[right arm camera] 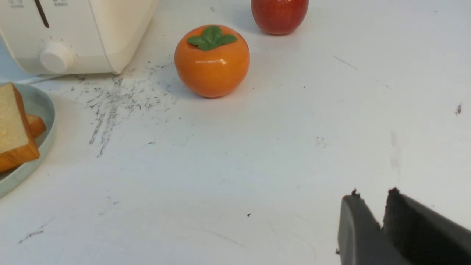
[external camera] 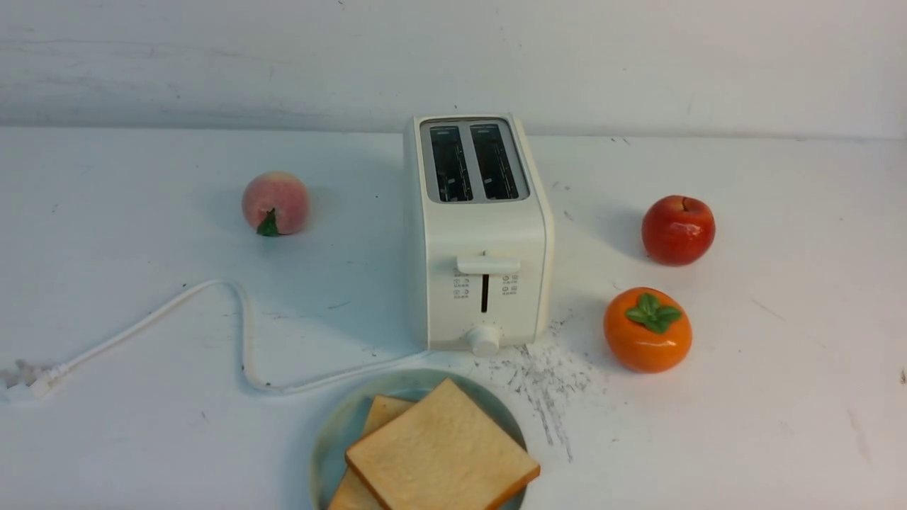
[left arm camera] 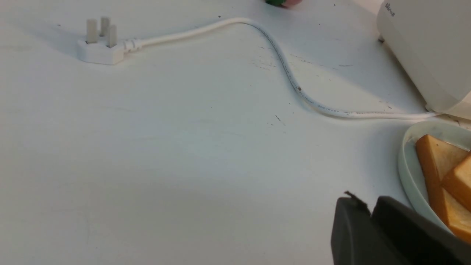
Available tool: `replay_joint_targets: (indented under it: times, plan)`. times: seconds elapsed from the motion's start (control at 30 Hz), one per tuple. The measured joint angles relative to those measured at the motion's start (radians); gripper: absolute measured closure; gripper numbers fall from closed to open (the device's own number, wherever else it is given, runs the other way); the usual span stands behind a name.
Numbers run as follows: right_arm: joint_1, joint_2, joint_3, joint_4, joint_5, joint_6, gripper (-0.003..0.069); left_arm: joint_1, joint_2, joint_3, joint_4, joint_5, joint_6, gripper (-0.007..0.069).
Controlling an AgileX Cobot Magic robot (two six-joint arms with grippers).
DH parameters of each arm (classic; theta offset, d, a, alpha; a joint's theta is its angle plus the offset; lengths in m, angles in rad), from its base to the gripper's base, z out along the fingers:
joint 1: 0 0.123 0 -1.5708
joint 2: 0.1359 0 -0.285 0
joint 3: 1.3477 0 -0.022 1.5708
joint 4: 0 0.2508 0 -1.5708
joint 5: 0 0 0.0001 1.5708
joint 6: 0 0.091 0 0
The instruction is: Take toasted bread from bread machine on white table place on plate.
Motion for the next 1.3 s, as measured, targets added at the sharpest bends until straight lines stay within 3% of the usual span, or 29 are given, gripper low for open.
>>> replay_joint_targets:
  times: [1.3]
  plan:
    - [0.0, 0.0, 0.0, 0.0, 0.002, 0.0, 0.0488, 0.0, 0.0, 0.0, 0.0, 0.0, 0.0, 0.0523]
